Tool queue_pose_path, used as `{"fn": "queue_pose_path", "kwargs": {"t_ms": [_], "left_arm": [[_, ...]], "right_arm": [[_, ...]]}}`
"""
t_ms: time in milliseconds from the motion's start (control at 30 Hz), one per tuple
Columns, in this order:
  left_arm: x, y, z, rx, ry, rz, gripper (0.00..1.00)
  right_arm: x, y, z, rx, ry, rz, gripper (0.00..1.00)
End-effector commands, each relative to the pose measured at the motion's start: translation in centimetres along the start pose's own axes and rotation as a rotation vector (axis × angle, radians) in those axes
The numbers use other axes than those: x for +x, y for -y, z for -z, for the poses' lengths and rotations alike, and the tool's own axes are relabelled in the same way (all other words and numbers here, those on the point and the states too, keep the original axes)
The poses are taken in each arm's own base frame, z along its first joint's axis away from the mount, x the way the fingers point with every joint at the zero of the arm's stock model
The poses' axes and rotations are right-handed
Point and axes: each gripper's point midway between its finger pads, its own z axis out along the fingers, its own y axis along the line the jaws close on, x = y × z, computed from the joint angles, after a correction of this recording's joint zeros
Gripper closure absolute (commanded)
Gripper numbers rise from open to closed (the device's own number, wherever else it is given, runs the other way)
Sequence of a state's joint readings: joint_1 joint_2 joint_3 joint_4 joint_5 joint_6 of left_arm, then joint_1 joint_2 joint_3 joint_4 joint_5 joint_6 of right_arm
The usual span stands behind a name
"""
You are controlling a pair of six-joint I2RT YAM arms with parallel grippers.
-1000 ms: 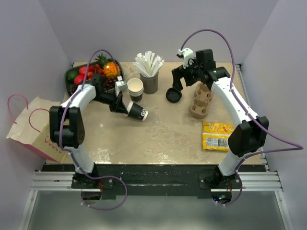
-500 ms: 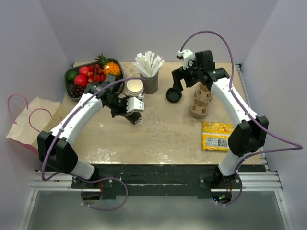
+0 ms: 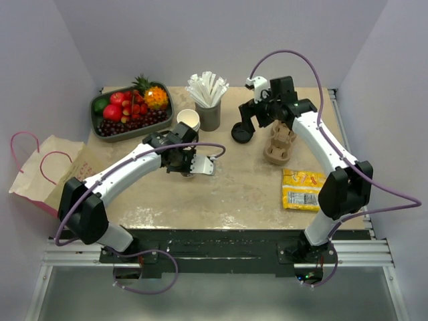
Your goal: Pack the takeout coffee
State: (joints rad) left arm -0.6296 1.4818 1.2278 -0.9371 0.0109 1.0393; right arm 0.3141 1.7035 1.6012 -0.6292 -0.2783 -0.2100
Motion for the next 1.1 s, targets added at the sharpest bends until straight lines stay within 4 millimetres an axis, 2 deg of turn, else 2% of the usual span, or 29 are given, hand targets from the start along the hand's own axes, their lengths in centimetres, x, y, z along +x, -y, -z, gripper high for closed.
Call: {"fn": "queue_pose_path", "kwargs": {"t_ms": [0,367,667,800,833,933,1067], "left_arm": [[0.6,-1.4,-0.4,-0.070,-0.076,0.013,1.00],[0.0,-0.5,-1.3,-0.037,-0.085,0.012,0.97],[-0.2,0.2,-2.5,-0.011,-0.091,0.028,0.95],[-0.3,0.5,-2.6,-0.004,-0.085,0.034,0.88],[-0.2,0.5,-2.5,-0.005,-0.085,0.037,0.80],[-0.7,0.3,-2.0,-0.009,-0.065,0.049,0.72],[-2.0,-1.1,-0.8,-0.050,-0.009,0.064,0.64]], "right_arm": [[-2.8,-0.1,3.0,0.035,0.106,0.041,0.01],[-1.7,-0.5,3.6,0.035,0.096,0.041,0.01],[-1.9,-0.5,3.5,0.031,0.095,0.038,0.01],[-1.4,-0.7,3.4,0.023,0.086,0.035,0.01],[-1.4,-0.7,3.4,0.021,0.085,0.036,0.01],[-1.3,-0.8,3.3,0.021,0.082,0.037,0.01],[-1.1,-0.6,3.1,0.022,0.073,0.036,0.01]]}}
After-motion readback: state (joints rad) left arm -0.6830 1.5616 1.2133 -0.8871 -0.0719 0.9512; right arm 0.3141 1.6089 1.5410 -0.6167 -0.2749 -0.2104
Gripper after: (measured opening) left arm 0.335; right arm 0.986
